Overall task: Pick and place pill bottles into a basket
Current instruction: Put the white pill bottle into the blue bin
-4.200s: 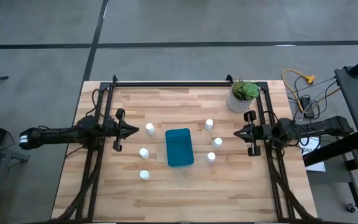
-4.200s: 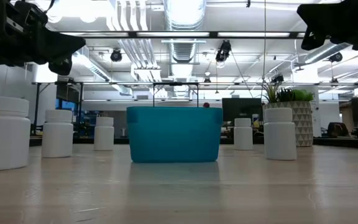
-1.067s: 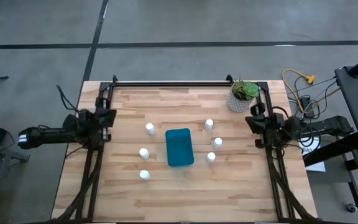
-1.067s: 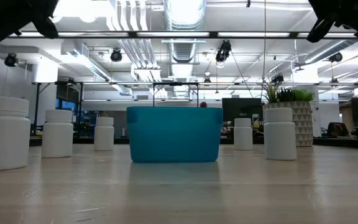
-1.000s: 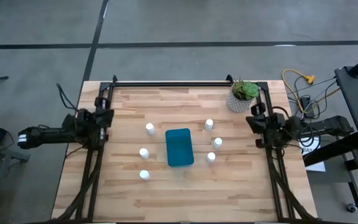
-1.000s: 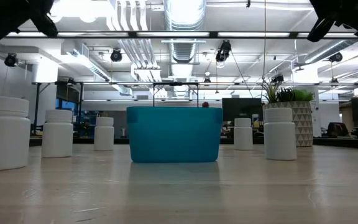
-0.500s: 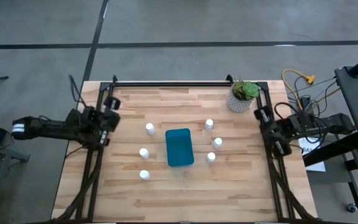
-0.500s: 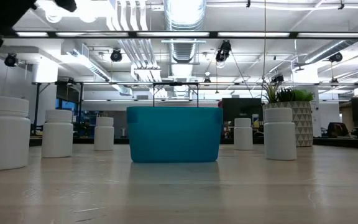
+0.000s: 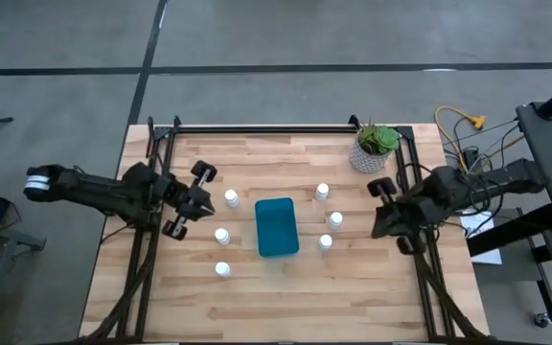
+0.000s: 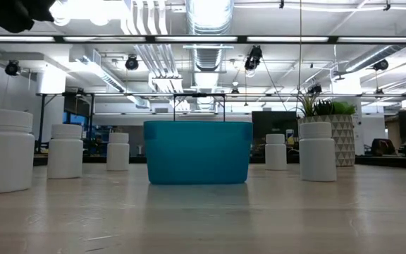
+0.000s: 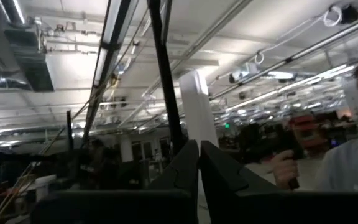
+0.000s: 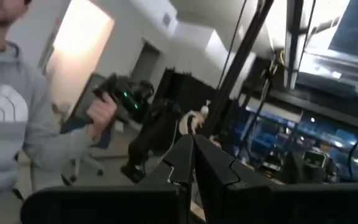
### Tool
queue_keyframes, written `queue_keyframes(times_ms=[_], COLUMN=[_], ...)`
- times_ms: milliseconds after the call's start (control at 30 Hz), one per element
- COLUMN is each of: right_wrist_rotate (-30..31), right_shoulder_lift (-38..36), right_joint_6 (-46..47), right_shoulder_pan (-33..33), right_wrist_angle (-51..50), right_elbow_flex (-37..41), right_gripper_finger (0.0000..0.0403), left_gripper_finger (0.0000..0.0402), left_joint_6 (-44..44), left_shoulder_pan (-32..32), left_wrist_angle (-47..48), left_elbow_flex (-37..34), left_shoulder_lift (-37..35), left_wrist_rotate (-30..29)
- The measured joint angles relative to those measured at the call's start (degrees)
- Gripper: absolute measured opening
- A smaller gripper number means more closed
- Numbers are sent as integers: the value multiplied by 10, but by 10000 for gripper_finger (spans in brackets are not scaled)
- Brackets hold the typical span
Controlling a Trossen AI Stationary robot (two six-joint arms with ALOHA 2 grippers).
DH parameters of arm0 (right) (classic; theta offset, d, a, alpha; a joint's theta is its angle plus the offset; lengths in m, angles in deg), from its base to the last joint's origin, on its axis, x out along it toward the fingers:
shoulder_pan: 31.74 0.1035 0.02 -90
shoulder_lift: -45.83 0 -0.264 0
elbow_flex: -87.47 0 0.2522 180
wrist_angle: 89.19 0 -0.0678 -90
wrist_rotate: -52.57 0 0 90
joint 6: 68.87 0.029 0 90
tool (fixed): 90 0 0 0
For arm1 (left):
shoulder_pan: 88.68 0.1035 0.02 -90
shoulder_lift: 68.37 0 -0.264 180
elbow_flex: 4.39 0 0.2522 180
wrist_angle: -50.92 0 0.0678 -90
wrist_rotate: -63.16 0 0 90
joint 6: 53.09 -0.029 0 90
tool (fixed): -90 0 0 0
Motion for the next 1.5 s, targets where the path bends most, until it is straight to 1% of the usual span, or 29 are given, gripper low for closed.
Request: queue_keyframes(times_ms=[100, 200, 300, 400, 500, 633, 700, 733, 800, 867, 1000, 1100, 1167, 1267, 1367, 1433, 1500], right_wrist_rotate=[34, 109, 180, 232, 253, 253, 256, 263, 282, 305, 341, 343, 343, 343, 343, 343, 342], right_shoulder_lift=[22, 38, 56, 78, 105, 143, 162, 171, 189, 203, 226, 237, 242, 248, 259, 272, 286], right_joint_6=[-23, -34, -37, -35, -34, -34, -33, -32, -25, -12, 6, -4, -18, -26, -28, -32, -32], right_shoulder_pan=[0, 0, 0, 0, 0, 0, 0, 0, 0, 0, 0, -1, -1, -1, -1, -2, -4], right_wrist_angle=[-43, -94, -182, -301, -424, -555, -602, -623, -664, -700, -754, -778, -779, -782, -805, -823, -854], right_elbow_flex=[-37, -84, -144, -216, -289, -380, -423, -442, -480, -513, -560, -581, -588, -595, -605, -616, -627], right_gripper_finger=[9, 9, 9, 9, 9, 9, 9, 9, 9, 9, 9, 9, 9, 9, 9, 9, 9], left_gripper_finger=[2, 2, 2, 2, 2, 2, 2, 2, 2, 2, 2, 2, 2, 2, 2, 2, 2], left_joint_6=[-35, -62, -76, -90, -95, -118, -135, -145, -166, -189, -243, -286, -314, -352, -372, -377, -377], left_shoulder_pan=[0, -2, -6, -11, -14, -20, -28, -34, -50, -74, -128, -171, -197, -222, -233, -235, -235], left_wrist_angle=[74, 159, 247, 279, 281, 294, 328, 348, 378, 393, 396, 374, 364, 365, 365, 365, 365], left_elbow_flex=[10, 26, 42, 49, 49, 49, 54, 60, 79, 96, 136, 171, 192, 212, 222, 224, 224], left_shoulder_lift=[-19, -38, -54, -60, -66, -73, -74, -72, -63, -49, 2, 42, 67, 99, 115, 119, 117], left_wrist_rotate=[-8, -42, -86, -148, -200, -255, -305, -340, -420, -515, -661, -765, -845, -945, -1012, -1035, -1036])
